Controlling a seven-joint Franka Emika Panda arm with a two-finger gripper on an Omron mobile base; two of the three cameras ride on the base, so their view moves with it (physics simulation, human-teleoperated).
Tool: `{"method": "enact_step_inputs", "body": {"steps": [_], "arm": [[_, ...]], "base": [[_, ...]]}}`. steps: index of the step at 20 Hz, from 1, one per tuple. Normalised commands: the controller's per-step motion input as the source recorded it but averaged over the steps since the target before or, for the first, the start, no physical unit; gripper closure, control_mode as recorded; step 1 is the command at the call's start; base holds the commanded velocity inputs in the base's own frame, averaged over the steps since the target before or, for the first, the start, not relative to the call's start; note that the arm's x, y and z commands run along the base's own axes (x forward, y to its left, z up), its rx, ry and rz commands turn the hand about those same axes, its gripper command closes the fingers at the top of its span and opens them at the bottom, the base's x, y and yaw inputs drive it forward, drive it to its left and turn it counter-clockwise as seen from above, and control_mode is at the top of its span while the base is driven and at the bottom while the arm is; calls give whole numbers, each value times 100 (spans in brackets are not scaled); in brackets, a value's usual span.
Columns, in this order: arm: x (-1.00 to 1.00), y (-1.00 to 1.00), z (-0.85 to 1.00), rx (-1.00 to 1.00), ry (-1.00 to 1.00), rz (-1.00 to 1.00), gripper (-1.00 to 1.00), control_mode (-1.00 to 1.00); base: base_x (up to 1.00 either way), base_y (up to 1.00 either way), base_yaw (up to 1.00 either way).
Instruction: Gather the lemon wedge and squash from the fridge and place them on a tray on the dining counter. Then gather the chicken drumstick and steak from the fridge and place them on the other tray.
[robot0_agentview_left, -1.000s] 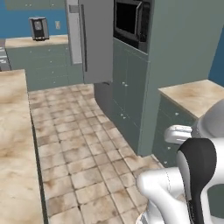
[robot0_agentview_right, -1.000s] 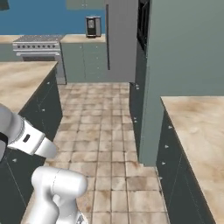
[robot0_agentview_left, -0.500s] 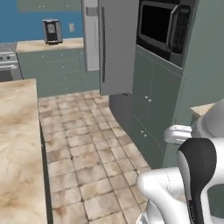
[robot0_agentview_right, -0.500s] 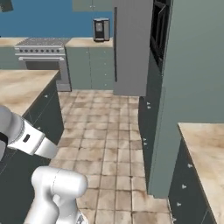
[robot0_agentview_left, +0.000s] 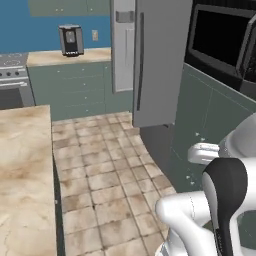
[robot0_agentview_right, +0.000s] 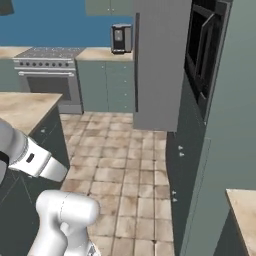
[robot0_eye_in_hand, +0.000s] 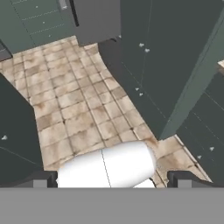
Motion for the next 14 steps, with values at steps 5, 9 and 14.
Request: {"method": "enact_step_inputs", "body": {"steps": [5,9,14], "arm": [[0,0,0,0,0,0,-100,100],[0,0,0,0,0,0,-100,100],[0,0,0,0,0,0,-100,100]], "base": [[100,25,7],[100,32,4],[100,43,0]]}}
